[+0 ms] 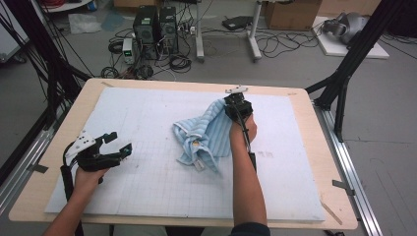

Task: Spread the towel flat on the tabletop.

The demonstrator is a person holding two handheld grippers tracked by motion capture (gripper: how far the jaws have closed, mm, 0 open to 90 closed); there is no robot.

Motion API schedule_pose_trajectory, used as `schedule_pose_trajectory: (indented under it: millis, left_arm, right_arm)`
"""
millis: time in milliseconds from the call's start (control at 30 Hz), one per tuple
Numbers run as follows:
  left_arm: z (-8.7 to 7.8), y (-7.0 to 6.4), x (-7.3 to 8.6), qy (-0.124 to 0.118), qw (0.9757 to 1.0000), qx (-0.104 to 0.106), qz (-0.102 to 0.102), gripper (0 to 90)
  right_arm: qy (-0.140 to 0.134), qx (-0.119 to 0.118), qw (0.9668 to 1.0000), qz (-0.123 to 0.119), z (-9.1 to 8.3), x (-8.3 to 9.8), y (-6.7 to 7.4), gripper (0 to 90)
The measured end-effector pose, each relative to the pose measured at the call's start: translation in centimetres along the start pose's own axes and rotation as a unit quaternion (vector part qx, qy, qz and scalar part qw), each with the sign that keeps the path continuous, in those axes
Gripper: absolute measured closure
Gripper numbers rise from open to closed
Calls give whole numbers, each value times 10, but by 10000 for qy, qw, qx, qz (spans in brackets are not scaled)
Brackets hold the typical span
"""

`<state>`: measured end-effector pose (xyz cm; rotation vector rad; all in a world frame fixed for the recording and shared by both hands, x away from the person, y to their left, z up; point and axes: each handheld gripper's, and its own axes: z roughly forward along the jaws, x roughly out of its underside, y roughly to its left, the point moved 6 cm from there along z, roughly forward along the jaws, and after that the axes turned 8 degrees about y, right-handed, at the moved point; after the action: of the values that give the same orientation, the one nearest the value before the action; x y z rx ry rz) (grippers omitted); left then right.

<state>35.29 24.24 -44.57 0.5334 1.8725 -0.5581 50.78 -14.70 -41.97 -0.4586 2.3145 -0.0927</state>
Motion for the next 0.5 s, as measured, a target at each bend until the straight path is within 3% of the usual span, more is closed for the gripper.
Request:
schedule_pose_trajectory:
  millis: [33, 133, 200, 267, 367, 433, 500]
  left_arm:
    - [0, 0, 0, 3, 10000, 1, 1, 192]
    - [0, 1, 1, 12, 10000, -12, -31, 192]
    - [0, 1, 1, 3, 10000, -16, -8, 192]
    - [0, 0, 0, 1, 10000, -6, -3, 193]
    - [1, -1, 0, 13, 10000, 13, -5, 193]
    - [3, -3, 0, 30, 10000, 50, 36, 194]
    - [3, -3, 0, 27, 10000, 54, 34, 195]
  right_arm:
    - [49, -98, 9997, 214, 3, 7, -4, 560]
    - [-253, -319, 9987, 308, -6, 8, -2, 463]
    - [-433, -690, 9958, 428, -15, 6, 1, 427]
    - [-589, -1295, 9891, 394, -22, 3, 9, 422]
    - [-568, -1925, 9797, 20, -26, 1, 30, 417]
    - [-282, -2004, 9784, -428, -20, 5, 47, 421]
    - [33, -2242, 9727, -597, -10, 10, 63, 419]
